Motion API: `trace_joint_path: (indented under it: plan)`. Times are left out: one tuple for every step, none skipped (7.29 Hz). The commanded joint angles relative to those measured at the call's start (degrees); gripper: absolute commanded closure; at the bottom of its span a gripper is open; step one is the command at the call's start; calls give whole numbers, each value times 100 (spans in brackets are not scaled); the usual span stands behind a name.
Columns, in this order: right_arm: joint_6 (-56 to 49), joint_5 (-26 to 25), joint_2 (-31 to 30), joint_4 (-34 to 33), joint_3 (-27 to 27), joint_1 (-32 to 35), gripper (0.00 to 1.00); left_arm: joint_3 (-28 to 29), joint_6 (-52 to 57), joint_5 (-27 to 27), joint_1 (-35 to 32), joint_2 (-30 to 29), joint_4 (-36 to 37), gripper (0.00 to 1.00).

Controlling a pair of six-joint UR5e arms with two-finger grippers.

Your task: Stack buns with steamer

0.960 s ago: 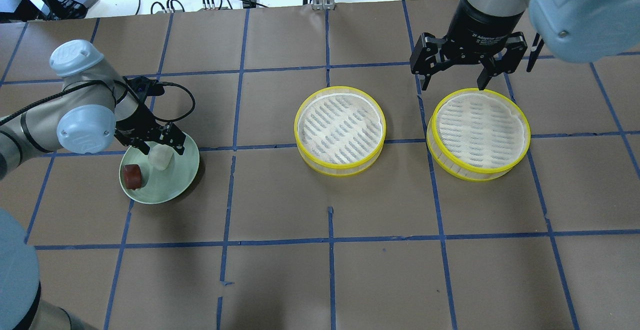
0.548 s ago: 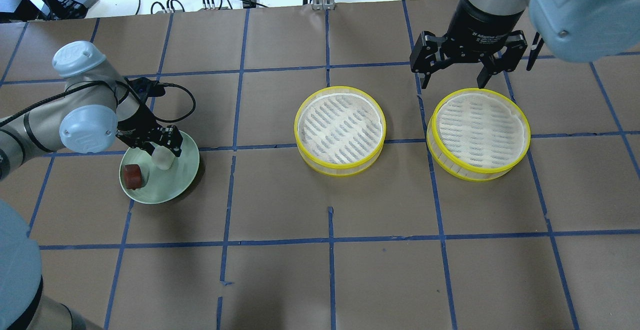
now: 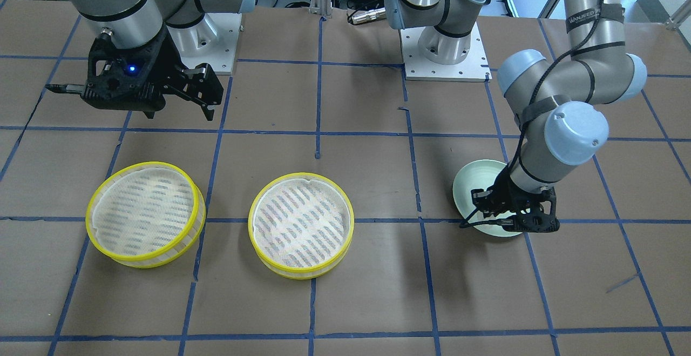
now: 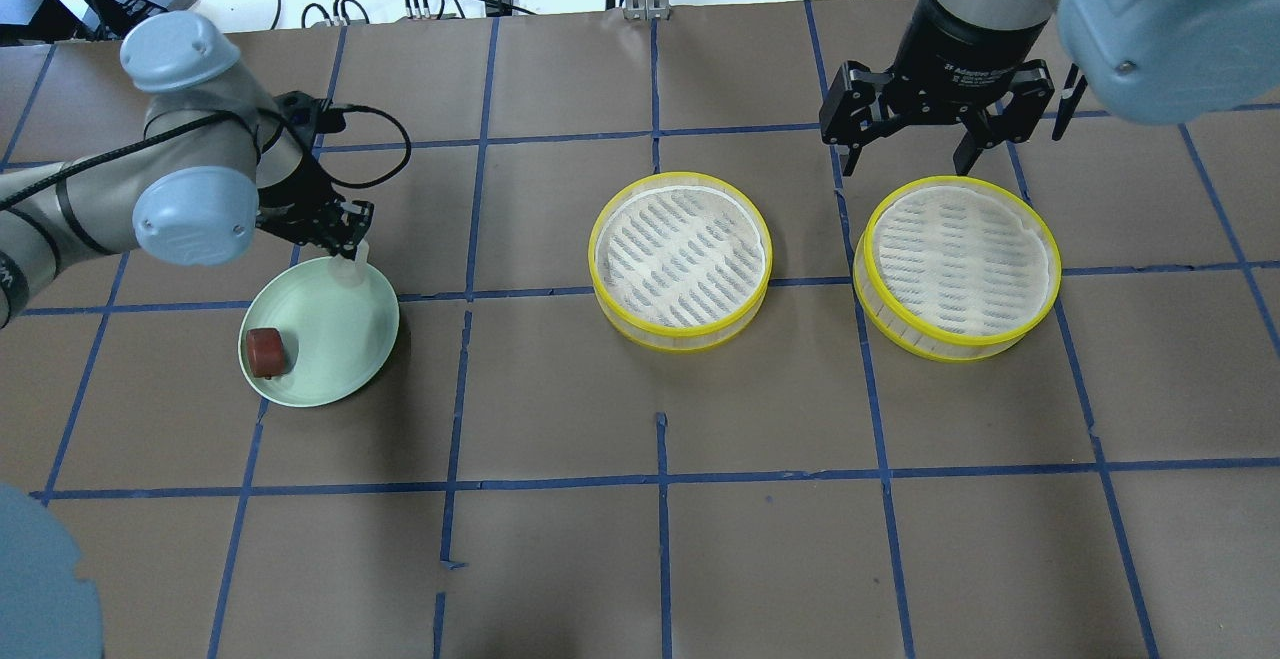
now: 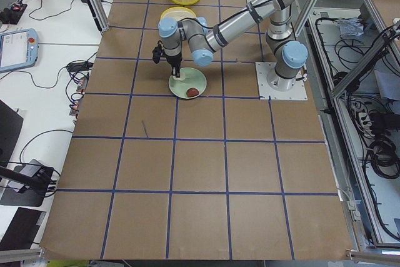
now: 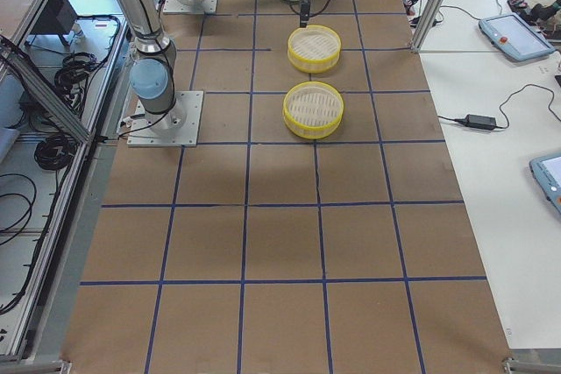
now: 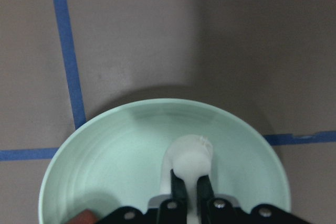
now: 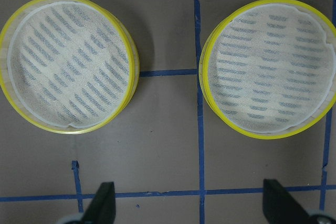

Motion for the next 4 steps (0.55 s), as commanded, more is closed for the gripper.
trace_joint_path:
  plan:
    - [-2, -12, 0, -1, -15, -14, 0, 939, -1834, -507, -1143, -2, -540, 99]
    - [-2, 6, 0, 8, -15, -22, 0, 1187, -2643, -616, -1618, -177, -542, 99]
    - [-2, 15, 0, -1, 2, -31, 0, 1225, -3138, -739, -2101, -370, -473, 98]
    - [-2, -37, -35, 8, 46, -49, 0, 1225, -3552, -1480, -2324, -598, -185, 97]
